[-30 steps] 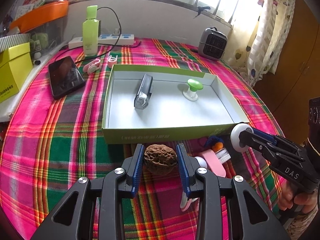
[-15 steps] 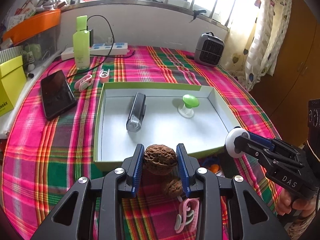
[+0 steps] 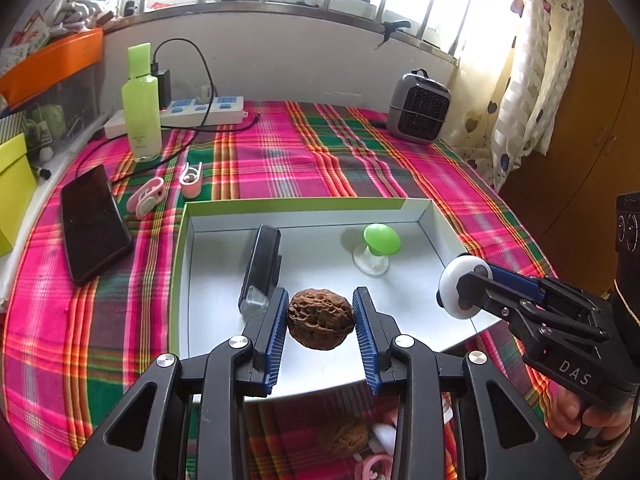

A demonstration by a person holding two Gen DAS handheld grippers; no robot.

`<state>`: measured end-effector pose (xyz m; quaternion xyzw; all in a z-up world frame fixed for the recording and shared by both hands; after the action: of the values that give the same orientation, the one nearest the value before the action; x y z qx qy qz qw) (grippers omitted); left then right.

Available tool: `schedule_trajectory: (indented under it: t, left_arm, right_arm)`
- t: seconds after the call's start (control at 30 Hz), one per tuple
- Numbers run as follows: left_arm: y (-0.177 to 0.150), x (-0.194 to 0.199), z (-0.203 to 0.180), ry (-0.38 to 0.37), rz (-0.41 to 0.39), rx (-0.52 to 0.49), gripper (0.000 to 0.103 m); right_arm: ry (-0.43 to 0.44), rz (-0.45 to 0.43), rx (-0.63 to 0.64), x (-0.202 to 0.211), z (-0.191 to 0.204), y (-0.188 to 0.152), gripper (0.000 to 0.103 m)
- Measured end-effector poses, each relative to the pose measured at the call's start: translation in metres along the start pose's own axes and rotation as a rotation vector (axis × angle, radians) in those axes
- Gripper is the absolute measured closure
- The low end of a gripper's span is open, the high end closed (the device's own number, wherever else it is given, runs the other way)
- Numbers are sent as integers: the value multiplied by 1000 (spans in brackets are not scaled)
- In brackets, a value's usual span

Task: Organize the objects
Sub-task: 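Carry the walnut with the left tool while the right tool carries the panda toy into the box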

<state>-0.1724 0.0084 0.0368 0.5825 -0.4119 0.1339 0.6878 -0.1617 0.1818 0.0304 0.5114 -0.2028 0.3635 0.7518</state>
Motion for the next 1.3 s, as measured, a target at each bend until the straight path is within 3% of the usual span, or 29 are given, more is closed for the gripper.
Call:
schedule_trajectory:
  t: [0.67,1.3]
  left_arm:
    - [24,-52,8,-8,61,-4,72]
    - [34,-80,12,3,88,-25,72]
  right_arm:
    - [-70,33,8,-52,-15,32,71]
    - [-82,35,47,-73,-11,42,71]
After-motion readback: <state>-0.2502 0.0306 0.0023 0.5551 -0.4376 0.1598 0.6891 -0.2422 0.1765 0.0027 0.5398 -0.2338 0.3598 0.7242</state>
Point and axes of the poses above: each gripper's, at about its wrist camera, not at the fingertips, and x roughly against the way its jaws point, z to its left, y to its top, the point moved 2 cm from there along -x, roughly the way its jaws point, and after that the axes turned 15 degrees about -x, right-handed, at the moved point
